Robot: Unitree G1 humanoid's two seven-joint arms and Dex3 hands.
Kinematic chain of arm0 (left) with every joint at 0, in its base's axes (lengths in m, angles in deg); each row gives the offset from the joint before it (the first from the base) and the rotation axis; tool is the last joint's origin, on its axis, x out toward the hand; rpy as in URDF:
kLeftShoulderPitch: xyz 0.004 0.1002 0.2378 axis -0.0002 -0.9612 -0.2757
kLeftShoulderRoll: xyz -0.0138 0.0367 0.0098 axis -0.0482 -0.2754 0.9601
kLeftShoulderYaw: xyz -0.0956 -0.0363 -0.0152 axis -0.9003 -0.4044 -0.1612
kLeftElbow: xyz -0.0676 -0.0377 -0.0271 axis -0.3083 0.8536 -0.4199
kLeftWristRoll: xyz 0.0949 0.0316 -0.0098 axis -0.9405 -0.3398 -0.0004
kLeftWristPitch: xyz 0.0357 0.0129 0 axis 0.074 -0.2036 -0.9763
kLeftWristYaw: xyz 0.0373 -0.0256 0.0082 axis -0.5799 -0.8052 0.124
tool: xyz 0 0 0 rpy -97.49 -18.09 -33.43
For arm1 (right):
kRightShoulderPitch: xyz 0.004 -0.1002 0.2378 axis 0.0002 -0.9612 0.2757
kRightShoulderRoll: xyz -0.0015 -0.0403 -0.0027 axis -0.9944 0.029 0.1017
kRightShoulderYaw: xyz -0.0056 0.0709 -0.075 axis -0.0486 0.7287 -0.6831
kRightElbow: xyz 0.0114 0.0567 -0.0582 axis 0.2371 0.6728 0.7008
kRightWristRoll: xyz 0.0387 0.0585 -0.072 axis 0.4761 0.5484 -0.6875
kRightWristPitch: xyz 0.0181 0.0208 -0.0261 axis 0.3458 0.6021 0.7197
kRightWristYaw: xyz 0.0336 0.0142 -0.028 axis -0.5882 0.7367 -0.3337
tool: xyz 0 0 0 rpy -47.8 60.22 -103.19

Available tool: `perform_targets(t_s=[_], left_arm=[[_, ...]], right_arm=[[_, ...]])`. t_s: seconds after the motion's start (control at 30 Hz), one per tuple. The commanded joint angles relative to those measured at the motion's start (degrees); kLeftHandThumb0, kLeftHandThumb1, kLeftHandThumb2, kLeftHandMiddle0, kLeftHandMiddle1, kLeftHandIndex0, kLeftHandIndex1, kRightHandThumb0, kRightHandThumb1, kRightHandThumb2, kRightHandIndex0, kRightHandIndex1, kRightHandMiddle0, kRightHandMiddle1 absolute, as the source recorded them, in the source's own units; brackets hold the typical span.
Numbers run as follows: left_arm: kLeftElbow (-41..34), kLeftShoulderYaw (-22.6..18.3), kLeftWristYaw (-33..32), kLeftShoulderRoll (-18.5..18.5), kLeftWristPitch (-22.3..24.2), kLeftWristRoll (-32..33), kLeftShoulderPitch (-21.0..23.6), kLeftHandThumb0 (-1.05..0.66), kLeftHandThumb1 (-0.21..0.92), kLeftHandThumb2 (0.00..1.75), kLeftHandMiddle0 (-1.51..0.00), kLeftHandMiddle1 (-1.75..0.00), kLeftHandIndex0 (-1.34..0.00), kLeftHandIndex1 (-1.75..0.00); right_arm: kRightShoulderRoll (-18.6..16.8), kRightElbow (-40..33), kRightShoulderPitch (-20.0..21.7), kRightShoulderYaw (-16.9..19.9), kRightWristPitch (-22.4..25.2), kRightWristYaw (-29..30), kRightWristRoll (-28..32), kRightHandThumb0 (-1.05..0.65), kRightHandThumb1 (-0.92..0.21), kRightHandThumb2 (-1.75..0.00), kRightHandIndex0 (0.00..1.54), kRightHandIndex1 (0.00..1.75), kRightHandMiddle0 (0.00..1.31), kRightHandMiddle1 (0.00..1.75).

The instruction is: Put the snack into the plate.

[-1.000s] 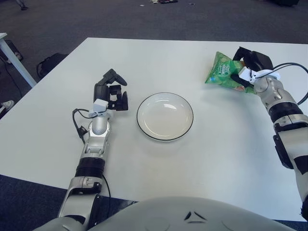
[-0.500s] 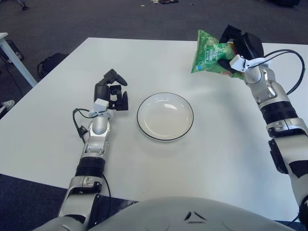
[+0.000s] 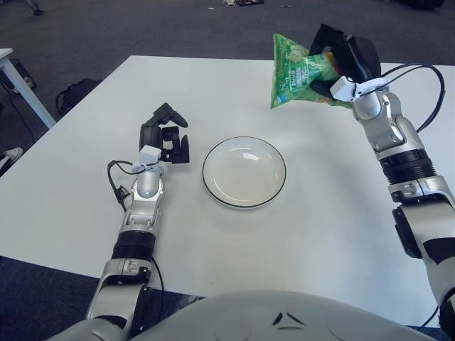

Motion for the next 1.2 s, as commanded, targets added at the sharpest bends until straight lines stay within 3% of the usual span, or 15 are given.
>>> perform_targets(t_s=[0.0,0.17,0.47,1.17], left_arm=[[5.41,0.85,0.01,2.65,0.08,-0.02,-6.91,-0.56,0.15,1.53,-1.43,-1.75,-0.76,-1.75],[5.39,0.9,-0.5,2.68,0.48,-0.33,-6.85,-0.56,0.16,1.52,-1.43,-1.75,-0.75,-1.75],[5.3,0.77,-2.52,2.97,0.41,-1.39,-6.79,-0.55,0.17,1.51,-1.42,-1.75,-0.75,-1.75],[0.55,1.56,-6.0,3.87,3.84,-3.96,-8.33,-0.55,0.18,1.49,-1.43,-1.75,-0.74,-1.75]], right_arm=[[-2.18,-4.78,-1.18,-0.37,0.87,-4.13,2.18,0.0,0.08,-1.75,0.93,1.67,0.68,1.75],[-4.33,-9.34,-2.89,-0.75,0.14,-8.47,4.46,0.0,0.08,-1.75,0.92,1.69,0.68,1.75],[-8.23,-16.24,-6.2,-2.03,3.86,-19.81,11.17,0.0,0.09,-1.75,0.95,1.65,0.68,1.75],[-10.48,-23.17,-10.08,-5.08,5.6,-30.32,13.3,0.0,0.07,-1.74,0.94,1.67,0.67,1.75]])
